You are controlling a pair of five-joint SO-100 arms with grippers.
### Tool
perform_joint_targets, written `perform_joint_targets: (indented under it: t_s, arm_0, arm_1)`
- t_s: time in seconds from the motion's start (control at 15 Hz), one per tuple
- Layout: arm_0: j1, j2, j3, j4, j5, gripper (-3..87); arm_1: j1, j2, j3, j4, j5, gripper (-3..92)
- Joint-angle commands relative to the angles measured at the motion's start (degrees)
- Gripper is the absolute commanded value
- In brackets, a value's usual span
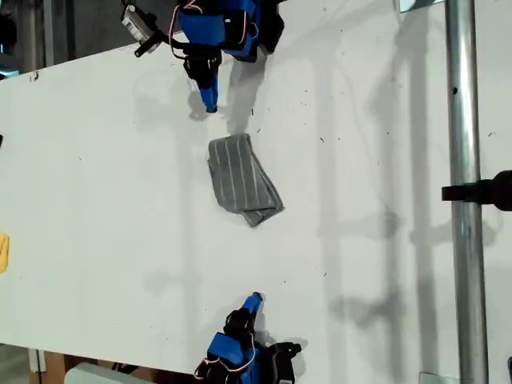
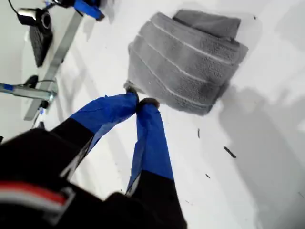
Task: Grasp corners of a towel and fold twice.
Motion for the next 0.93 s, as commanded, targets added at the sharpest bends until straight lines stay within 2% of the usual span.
perform_joint_targets:
  t_s: [0.0,0.07,0.13,0.2,0.33,0.87]
  arm_0:
    - [-1.23,0.26,0.62,0.35,3.34,0.3]
    - [-1.23,0.26,0.62,0.35,15.56,0.3]
    - [-1.14,0.26,0.62,0.35,31.90,0.3]
    - [-0.97,0.26,0.70,-0.09,34.72,0.1]
    - [-0.18,0.26,0.70,0.09,33.05,0.1]
    - [-0.18,0.26,0.70,0.09,33.05,0.1]
  arm_1:
    - [0.70,0.88,3.34,5.01,1.85,-0.2]
    - [1.32,1.05,6.59,5.62,1.32,0.2]
    - [1.41,1.05,10.81,4.39,2.20,-0.2]
    - [1.23,1.05,12.74,7.12,4.39,-0.2]
    - [1.93,0.97,12.39,8.70,4.57,3.0]
    - [1.14,0.97,12.39,8.70,4.57,3.0]
